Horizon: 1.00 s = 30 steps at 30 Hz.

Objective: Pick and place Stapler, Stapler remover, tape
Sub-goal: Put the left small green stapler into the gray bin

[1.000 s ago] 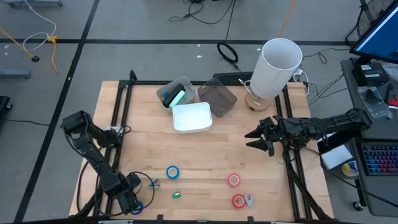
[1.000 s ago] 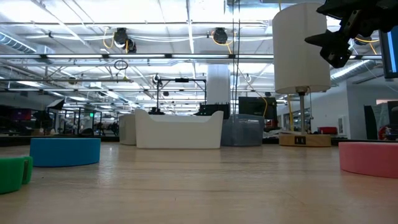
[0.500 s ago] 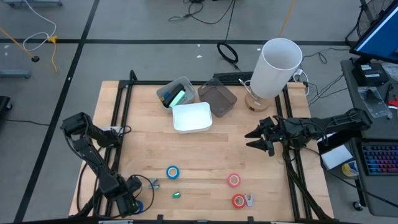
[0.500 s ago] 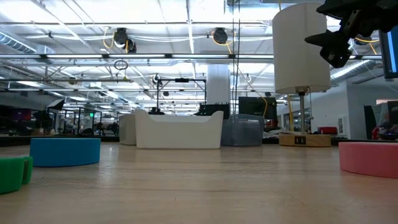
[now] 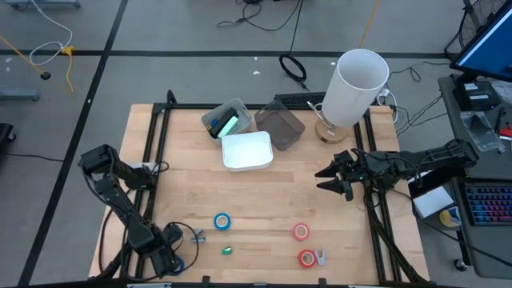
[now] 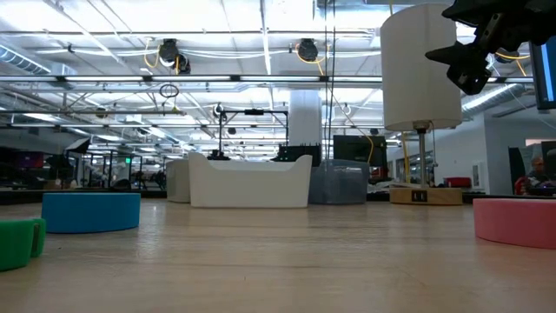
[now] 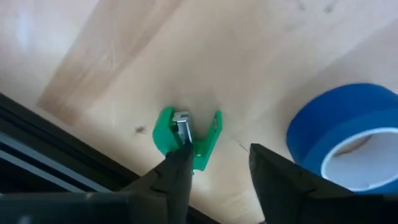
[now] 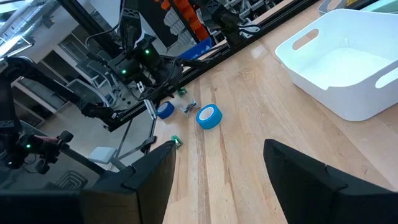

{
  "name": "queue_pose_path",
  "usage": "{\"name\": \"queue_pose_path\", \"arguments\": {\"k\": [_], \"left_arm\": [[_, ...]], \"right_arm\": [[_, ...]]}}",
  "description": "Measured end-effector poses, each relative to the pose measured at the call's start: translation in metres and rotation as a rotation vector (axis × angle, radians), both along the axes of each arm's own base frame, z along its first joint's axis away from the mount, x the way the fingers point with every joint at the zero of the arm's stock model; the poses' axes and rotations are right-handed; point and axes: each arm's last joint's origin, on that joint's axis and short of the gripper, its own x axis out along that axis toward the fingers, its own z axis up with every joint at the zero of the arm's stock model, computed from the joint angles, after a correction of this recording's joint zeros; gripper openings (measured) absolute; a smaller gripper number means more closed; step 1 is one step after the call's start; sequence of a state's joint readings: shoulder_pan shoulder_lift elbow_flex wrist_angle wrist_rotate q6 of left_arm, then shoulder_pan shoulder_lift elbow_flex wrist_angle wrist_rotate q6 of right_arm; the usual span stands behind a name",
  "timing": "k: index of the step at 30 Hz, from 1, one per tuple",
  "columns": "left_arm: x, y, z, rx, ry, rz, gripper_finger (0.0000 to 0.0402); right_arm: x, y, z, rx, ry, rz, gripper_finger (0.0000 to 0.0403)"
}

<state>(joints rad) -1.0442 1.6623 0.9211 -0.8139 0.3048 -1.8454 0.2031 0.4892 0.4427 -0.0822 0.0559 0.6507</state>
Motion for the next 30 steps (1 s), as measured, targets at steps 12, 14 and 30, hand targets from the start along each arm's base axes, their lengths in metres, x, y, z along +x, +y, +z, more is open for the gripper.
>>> {"name": "queue_pose_path", "arguments": {"k": [12, 14, 30], "left_arm": [[0.001, 0.006, -0.002, 0.053, -0.012, 0.009, 0.0012], [0.003, 0.008, -0.002, 0.069, -0.012, 0.017, 0.0006], [0.014, 0.018, 0.000, 0.110, -0.057, 0.065, 0.0043]], "right_arm": [[0.000, 0.000, 0.000, -0.003, -0.001, 0.001, 0.0238], [0.000, 0.000, 0.000, -0.004, -0.001, 0.001, 0.0238], [0.000, 0.000, 0.000, 0.000, -0.001, 0.000, 0.0238]]}}
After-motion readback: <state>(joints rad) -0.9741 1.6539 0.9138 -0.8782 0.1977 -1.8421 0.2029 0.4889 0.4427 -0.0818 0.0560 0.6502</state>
